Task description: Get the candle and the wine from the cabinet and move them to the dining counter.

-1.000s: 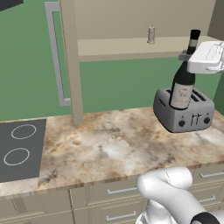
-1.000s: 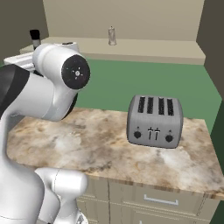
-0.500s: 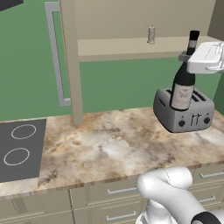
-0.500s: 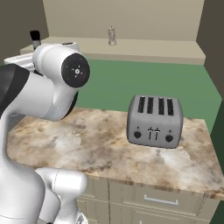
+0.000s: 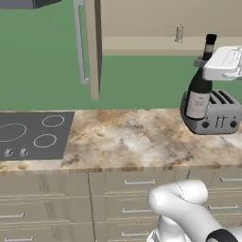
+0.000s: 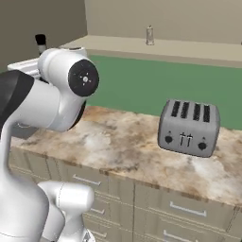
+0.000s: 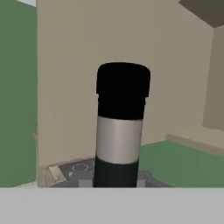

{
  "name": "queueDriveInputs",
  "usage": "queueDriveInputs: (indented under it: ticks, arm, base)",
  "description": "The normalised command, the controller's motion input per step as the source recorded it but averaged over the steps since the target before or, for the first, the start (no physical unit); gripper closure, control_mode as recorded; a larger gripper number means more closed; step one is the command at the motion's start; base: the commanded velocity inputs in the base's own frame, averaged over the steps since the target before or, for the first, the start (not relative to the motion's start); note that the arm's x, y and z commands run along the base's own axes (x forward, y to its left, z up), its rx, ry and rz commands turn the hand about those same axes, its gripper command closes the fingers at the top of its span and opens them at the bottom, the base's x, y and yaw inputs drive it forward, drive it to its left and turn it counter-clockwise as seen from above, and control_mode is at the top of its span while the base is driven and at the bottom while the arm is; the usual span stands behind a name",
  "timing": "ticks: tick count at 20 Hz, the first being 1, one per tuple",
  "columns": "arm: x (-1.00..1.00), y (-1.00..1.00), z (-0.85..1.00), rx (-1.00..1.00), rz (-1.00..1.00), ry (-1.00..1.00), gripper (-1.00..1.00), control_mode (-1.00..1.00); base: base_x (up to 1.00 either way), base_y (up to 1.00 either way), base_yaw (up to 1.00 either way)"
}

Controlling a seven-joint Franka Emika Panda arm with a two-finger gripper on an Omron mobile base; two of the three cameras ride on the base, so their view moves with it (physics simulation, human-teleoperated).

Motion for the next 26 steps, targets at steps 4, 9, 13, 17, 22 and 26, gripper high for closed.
queueDriveInputs:
  ticks: [4, 9, 13, 17, 22, 26]
  arm:
    - [0.0, 0.0, 0.0, 0.0, 0.0, 0.0, 1.0, 1.0]
    - [0.0, 0.0, 0.0, 0.0, 0.0, 0.0, 1.0, 1.0]
    - [0.0, 0.0, 0.0, 0.0, 0.0, 0.0, 1.0, 1.0]
    - [0.0, 0.0, 0.0, 0.0, 0.0, 0.0, 1.0, 1.0]
    - [0.0, 0.0, 0.0, 0.0, 0.0, 0.0, 1.0, 1.0]
    - [0.0, 0.0, 0.0, 0.0, 0.0, 0.0, 1.0, 1.0]
  base:
    - [-0.19, 0.26, 0.9]
    - [-0.09, 0.0, 1.0]
    - [-0.09, 0.0, 1.0]
    - [-0.02, 0.0, 1.0]
    - [0.0, 0.0, 1.0]
    - [0.04, 0.12, 0.78]
